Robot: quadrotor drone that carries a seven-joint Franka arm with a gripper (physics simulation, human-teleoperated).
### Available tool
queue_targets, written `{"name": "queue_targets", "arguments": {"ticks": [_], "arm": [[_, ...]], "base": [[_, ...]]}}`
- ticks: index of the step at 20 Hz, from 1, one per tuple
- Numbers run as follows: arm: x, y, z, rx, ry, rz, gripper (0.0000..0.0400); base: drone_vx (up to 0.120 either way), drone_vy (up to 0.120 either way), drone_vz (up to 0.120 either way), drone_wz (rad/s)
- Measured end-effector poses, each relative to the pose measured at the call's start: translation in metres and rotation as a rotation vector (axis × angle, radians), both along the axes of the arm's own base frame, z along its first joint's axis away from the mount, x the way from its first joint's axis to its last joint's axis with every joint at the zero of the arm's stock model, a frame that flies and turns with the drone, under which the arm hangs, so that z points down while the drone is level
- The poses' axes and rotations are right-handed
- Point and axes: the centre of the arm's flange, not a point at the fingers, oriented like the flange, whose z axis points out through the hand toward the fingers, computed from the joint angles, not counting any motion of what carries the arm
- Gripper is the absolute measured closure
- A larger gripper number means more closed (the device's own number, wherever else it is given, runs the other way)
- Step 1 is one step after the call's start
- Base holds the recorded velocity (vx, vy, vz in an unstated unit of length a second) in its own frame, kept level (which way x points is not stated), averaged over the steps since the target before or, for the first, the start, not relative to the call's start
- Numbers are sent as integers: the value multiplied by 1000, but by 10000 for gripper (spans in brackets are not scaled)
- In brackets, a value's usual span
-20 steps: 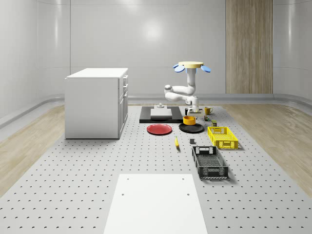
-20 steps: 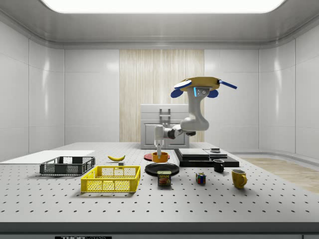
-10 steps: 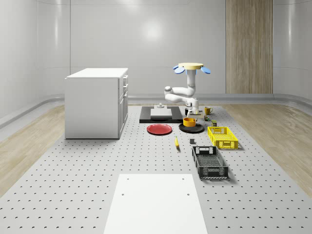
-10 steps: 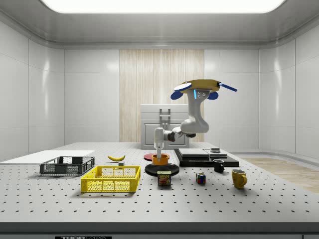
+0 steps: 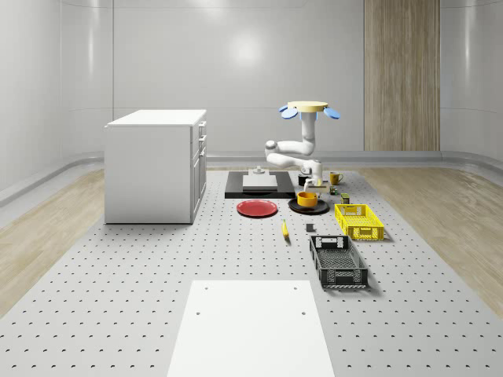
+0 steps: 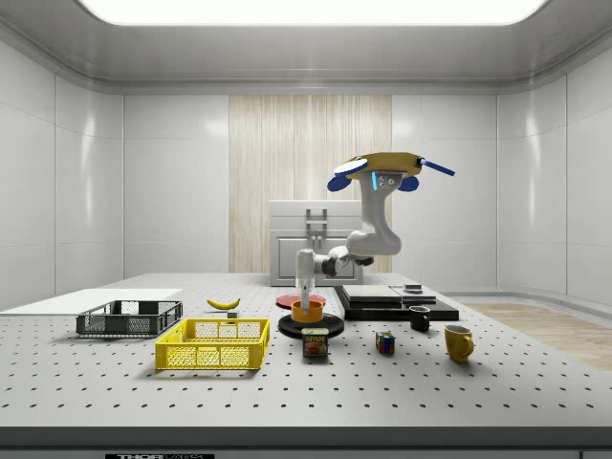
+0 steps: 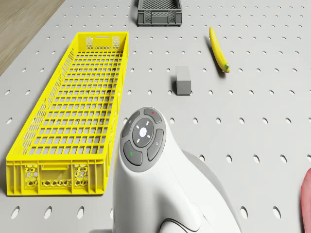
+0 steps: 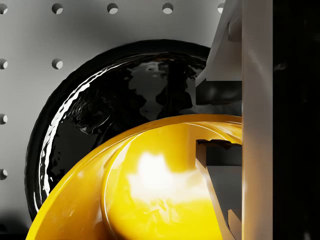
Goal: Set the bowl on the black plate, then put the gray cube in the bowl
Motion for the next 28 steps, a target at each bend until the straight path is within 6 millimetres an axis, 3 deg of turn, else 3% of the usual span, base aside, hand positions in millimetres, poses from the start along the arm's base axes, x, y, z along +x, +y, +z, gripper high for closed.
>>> {"name": "queue_targets", "arguments": {"ticks": [8,12,16,21,28], "arm": [[0,-7,13,0,0,0,300],[0,-7,13,0,0,0,120],[0,-8,4,0,0,0,44],[0,-8,-1,0,0,0,13],[0,-8,-3,0,0,0,2]], "base": [[0,0,0,0],[0,0,0,0],[0,0,100,0],[88,-96,48,0],[120,-120,0,0]]}}
